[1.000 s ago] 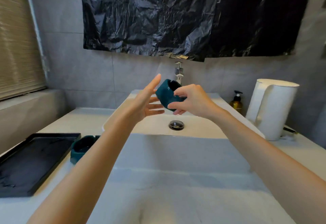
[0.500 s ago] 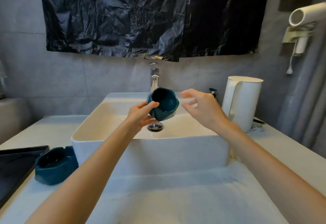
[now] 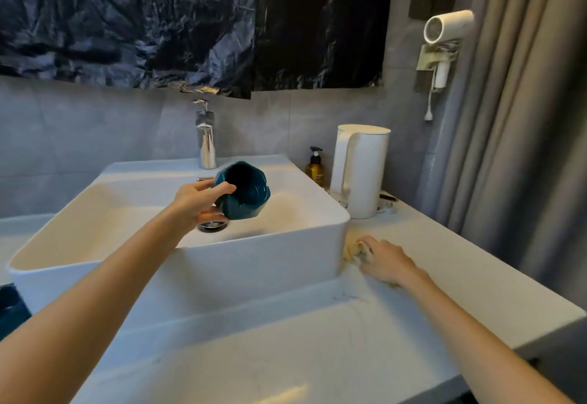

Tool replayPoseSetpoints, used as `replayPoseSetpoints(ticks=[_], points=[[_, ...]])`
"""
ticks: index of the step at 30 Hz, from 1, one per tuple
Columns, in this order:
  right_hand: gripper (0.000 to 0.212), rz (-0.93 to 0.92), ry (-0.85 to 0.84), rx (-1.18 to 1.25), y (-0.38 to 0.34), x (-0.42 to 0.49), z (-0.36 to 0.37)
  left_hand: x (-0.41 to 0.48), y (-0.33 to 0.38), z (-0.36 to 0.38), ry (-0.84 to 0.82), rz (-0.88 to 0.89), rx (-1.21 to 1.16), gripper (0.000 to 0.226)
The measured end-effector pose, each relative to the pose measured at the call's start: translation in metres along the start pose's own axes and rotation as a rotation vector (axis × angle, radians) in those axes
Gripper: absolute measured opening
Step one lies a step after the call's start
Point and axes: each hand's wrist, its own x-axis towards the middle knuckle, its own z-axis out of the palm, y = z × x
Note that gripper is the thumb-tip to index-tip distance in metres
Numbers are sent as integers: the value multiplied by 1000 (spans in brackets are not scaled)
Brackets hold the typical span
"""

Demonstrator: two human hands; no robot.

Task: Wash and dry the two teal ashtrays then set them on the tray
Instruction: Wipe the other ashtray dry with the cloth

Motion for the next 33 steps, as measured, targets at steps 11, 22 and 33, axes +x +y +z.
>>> replayPoseSetpoints(ticks=[11,22,33], points=[[25,-420,687,543,-112,-10,-76,-8,5,-34,-10,63,44,55],[28,-846,536,306,-266,-7,-50,-25,-2,-48,77,112,-68,42],[37,-1101,259,-217,-261,1,-63,-25,-7,-49,80,158,-91,42]])
